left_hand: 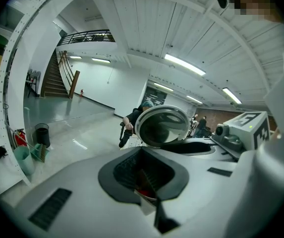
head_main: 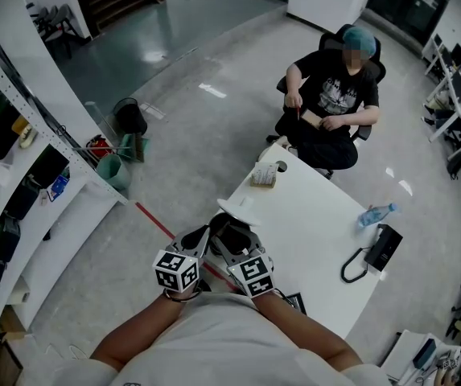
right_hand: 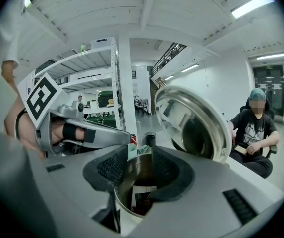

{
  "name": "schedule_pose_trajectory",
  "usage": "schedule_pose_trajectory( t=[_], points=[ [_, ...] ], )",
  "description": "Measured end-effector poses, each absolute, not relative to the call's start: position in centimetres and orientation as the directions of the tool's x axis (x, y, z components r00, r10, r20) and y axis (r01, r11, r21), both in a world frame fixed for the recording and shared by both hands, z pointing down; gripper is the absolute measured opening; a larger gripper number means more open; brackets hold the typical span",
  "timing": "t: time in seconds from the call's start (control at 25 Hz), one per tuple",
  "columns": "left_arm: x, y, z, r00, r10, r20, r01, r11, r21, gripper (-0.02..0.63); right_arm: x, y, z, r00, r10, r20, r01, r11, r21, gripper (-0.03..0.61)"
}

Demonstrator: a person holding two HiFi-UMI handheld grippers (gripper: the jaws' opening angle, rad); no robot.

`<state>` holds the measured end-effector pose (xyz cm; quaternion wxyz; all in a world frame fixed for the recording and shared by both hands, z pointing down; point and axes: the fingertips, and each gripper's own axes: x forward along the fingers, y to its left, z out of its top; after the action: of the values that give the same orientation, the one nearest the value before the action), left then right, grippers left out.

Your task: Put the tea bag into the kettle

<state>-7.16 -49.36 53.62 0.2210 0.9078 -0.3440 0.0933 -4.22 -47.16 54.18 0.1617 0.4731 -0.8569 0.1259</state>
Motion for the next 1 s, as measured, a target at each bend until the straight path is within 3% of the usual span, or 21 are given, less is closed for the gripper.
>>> schedule_pose_trajectory(
  t=[0.16,0.52,1.0],
  points=[
    [-6.8,-48.6,53.1,0.742,-0.595,0.311,-0.671,-0.667,0.325,0.009,-3.9,-46.4,53.6,-0.51,-0.769,0.386,-0.846,0.53,-0.063,0.151],
    [-5.5,-44.8,52.4,0.727,-0.62,0.295,-0.686,-0.661,0.304,0.009,-1.6,-43.5,52.2,-0.501,-0.795,0.343,-0.851,0.525,-0.026,0.015],
    [-5.9,-41.8,51.4,0.76,-0.592,0.268,-0.65,-0.703,0.29,0.009,-1.8,-41.0,50.6,-0.456,-0.836,0.305,-0.882,0.472,-0.024,0.012]
  ],
)
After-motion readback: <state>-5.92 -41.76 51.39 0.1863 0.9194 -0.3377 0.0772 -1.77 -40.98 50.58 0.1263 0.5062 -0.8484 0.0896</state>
